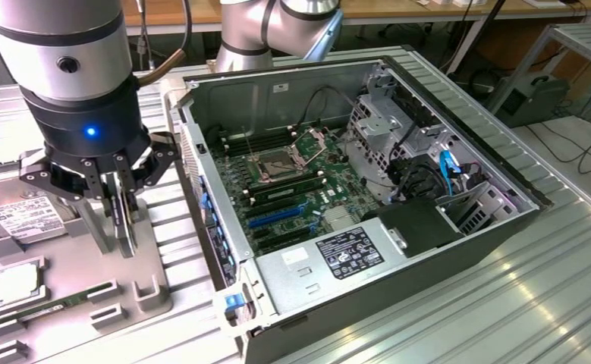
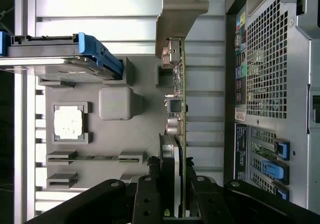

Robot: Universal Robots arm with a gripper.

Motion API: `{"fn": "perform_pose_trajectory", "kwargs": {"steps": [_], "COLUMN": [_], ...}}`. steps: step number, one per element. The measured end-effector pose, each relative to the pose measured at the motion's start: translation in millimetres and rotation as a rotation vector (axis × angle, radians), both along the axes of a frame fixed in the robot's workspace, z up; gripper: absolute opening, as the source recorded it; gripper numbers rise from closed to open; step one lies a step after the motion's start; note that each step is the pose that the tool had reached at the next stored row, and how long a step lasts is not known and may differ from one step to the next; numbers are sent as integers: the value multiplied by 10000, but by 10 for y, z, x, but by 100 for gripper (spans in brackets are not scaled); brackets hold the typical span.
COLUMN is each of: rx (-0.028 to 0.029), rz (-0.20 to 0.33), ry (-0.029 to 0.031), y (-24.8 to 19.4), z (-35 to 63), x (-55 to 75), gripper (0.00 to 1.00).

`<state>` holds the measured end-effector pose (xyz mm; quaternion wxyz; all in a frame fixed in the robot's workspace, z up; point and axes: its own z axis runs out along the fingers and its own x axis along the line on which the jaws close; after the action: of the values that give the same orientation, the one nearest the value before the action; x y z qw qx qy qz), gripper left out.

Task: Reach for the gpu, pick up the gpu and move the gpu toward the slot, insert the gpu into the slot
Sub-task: 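Pick up the gpu and move the gpu toward the slot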

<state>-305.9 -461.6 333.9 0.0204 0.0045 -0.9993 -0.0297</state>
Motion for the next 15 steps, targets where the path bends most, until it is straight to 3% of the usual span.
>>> {"fn": "perform_pose_trajectory", "kwargs": {"steps": [15], "rx": [5], "rz": [0], "ry": [18], "y": [-4], "z": [67], "x": [5], "gripper": [28]}}
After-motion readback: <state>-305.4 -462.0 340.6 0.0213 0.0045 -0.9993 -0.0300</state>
